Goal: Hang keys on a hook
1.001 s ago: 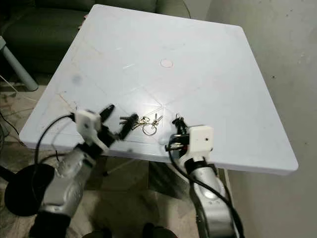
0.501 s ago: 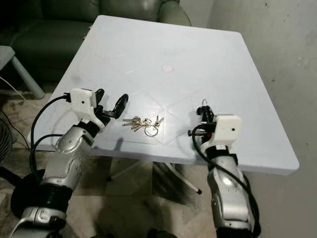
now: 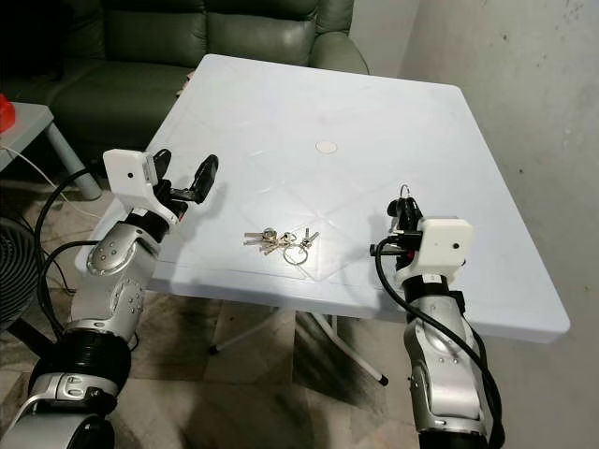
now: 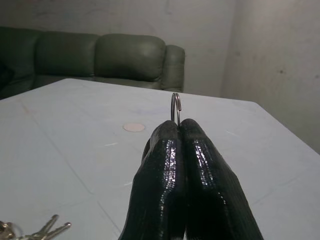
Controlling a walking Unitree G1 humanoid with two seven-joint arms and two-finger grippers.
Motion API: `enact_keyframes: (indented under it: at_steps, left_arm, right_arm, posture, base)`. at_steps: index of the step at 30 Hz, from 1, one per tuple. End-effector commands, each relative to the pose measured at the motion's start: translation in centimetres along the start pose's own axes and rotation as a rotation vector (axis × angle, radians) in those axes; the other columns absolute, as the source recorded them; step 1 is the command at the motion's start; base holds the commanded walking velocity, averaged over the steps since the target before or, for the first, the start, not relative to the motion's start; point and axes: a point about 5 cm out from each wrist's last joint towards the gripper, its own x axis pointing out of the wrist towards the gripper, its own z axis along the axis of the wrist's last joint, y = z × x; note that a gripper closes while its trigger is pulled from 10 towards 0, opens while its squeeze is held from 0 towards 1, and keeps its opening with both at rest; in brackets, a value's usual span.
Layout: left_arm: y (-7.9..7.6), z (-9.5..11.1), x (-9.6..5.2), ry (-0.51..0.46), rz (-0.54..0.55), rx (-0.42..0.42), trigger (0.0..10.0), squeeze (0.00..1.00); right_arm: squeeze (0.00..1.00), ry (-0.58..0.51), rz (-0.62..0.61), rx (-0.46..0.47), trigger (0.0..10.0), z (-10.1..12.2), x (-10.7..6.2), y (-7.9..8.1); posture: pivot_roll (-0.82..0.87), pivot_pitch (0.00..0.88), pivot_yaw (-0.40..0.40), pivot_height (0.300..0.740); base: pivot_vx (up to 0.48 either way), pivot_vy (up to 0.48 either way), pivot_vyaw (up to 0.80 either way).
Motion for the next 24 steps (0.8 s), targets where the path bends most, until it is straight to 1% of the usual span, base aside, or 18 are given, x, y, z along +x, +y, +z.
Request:
enact_keyframes:
  at_steps: [1,3,5,10,12,15,18,19,24]
  left_arm:
    - [-0.32,-0.06,0.07,0.000,-0.024,-0.009,10.0,0.00]
    - [-0.23,-0.30,0.03,0.005,-0.022,-0.007,10.0,0.00]
    - [-0.07,-0.43,0.07,0.014,-0.014,-0.017,10.0,0.00]
    - [0.06,-0.34,0.29,0.014,-0.007,-0.010,10.0,0.00]
    - [0.15,-0.31,0.61,0.021,-0.006,-0.017,10.0,0.00]
    - [0.31,-0.29,0.74,0.023,0.000,-0.020,10.0,0.00]
    - [0.35,-0.29,0.79,0.022,0.005,-0.028,10.0,0.00]
    - [0.38,-0.28,0.88,0.020,0.014,-0.051,10.0,0.00]
    - [0.35,-0.32,0.87,0.020,0.019,-0.050,10.0,0.00]
  right_arm:
    - [0.00,-0.006,0.002,-0.002,10.0,0.06,-0.18,-0.12]
    - [0.00,0.010,-0.008,-0.002,10.0,-0.17,-0.18,-0.28]
    - [0.00,0.027,-0.029,-0.027,10.0,-0.38,-0.08,-0.59]
    - [0.00,0.026,-0.033,-0.021,10.0,-0.35,0.07,-0.72]
    - [0.00,0.033,-0.031,-0.032,10.0,-0.32,0.49,-0.69]
    - [0.00,0.042,-0.043,-0.015,10.0,-0.36,0.70,-0.70]
    - [0.00,0.052,-0.044,-0.004,10.0,-0.42,0.71,-0.67]
    - [0.00,0.057,-0.036,-0.013,10.0,-0.48,0.71,-0.59]
    - [0.00,0.058,-0.020,-0.019,10.0,-0.52,0.74,-0.39]
  posture:
    - [-0.03,0.033,-0.030,0.740]
    - [-0.03,0.034,-0.032,0.740]
    - [-0.04,0.032,-0.032,0.740]
    - [-0.04,0.033,-0.033,0.740]
    - [-0.04,0.031,-0.032,0.740]
    - [-0.04,0.028,-0.033,0.740]
    - [-0.04,0.028,-0.035,0.740]
    - [-0.04,0.028,-0.035,0.740]
    - [-0.04,0.026,-0.042,0.740]
  base:
    - [0.000,0.000,0.00]
    - [0.000,0.000,0.00]
    - [0.000,0.000,0.00]
    - [0.000,0.000,0.00]
    - [0.000,0.000,-0.73]
    - [0.000,0.000,-0.73]
    - [0.000,0.000,-0.72]
    - [0.000,0.000,-0.72]
    - [0.000,0.000,-0.72]
